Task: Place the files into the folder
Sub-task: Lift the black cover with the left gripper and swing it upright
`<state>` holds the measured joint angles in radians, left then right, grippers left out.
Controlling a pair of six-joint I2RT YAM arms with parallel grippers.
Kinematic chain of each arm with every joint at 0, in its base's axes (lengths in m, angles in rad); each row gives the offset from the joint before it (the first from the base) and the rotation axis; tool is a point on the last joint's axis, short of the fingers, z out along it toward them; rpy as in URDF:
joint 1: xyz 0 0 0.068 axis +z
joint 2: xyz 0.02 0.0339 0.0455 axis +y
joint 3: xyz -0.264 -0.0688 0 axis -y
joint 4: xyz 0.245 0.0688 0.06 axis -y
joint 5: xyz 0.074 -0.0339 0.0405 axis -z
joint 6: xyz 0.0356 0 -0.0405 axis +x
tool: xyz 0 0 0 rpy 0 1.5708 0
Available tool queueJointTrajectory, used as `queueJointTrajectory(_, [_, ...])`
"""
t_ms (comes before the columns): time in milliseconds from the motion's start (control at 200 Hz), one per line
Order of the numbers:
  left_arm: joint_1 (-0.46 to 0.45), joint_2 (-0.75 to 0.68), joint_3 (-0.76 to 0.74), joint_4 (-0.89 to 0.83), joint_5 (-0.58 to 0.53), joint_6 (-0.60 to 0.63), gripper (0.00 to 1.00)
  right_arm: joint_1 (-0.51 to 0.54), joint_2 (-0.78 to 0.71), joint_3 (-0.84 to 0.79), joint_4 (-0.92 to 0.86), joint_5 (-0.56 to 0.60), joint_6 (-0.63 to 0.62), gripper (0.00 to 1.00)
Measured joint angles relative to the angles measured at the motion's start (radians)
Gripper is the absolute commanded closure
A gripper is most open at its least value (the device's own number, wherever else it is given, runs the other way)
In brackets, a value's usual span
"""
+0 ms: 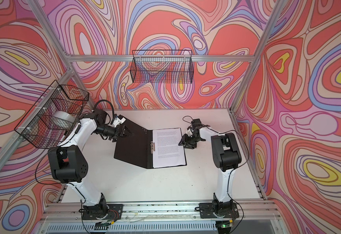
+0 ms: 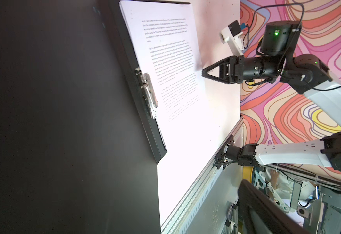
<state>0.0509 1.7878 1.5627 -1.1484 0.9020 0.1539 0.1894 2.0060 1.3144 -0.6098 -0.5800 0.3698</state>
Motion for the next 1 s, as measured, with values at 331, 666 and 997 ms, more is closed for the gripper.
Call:
queueJointTrajectory(331, [-0.08,0.0,0.083,-0.012,0.017,0.0,0.0,0.059,0.006,-0.001,0.031,-0.021,0.032,0.47])
queueJointTrajectory(666, [-0.179,0.01,0.168,-0.031,0.04,-0.006,0.0,0.087,-0.004,-0.003,0.05,0.02,0.06,0.46])
queueJointTrajectory(997, [-0.225,0.052,0.231,-0.035,0.043,-0.02,0.0,0.089,-0.192,0.03,0.012,0.066,0.076,0.46])
